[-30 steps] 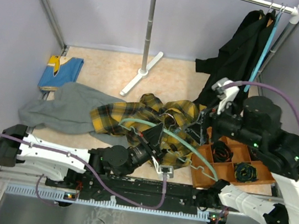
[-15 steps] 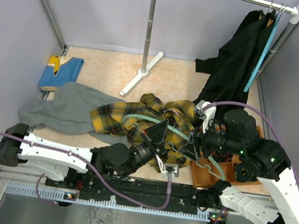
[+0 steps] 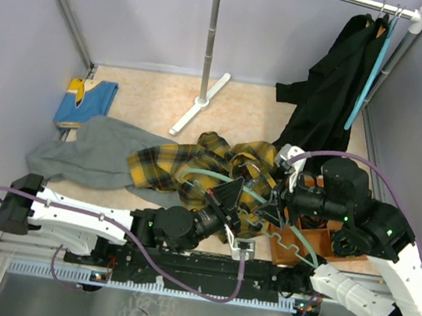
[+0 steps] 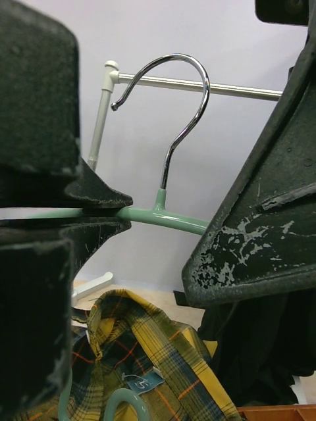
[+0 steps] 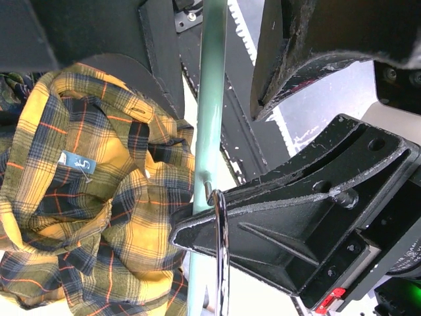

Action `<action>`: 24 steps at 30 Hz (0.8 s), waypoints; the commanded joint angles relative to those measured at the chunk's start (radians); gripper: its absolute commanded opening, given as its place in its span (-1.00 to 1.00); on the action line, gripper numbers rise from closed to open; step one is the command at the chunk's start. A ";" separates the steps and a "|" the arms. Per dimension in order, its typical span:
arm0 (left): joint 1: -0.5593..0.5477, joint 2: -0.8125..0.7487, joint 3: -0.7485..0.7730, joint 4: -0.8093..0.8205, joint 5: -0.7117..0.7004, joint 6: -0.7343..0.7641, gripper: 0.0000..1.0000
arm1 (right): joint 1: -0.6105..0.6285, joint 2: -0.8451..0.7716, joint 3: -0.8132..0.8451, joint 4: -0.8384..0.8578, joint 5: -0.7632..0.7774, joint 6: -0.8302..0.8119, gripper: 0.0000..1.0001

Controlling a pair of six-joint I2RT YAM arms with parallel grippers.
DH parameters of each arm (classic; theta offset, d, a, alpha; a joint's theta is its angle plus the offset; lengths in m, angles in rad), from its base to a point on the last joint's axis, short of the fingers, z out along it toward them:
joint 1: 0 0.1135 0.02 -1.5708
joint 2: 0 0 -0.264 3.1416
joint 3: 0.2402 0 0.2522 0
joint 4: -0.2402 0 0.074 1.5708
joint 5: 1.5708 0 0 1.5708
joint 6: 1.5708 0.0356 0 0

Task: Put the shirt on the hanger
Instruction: Hang the shirt on the hanger.

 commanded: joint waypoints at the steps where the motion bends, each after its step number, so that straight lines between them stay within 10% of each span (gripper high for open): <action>1: -0.010 -0.010 0.031 0.020 0.013 -0.029 -1.00 | -0.002 -0.005 -0.009 0.028 -0.004 -0.025 -0.12; 13: -0.020 -0.020 -0.008 0.091 -0.027 -0.029 -0.86 | -0.002 0.002 -0.013 0.061 -0.009 -0.018 -1.00; 24: -0.002 -0.165 -0.026 0.088 -0.210 -0.361 0.41 | -0.002 -0.064 0.078 0.144 0.386 0.056 -1.00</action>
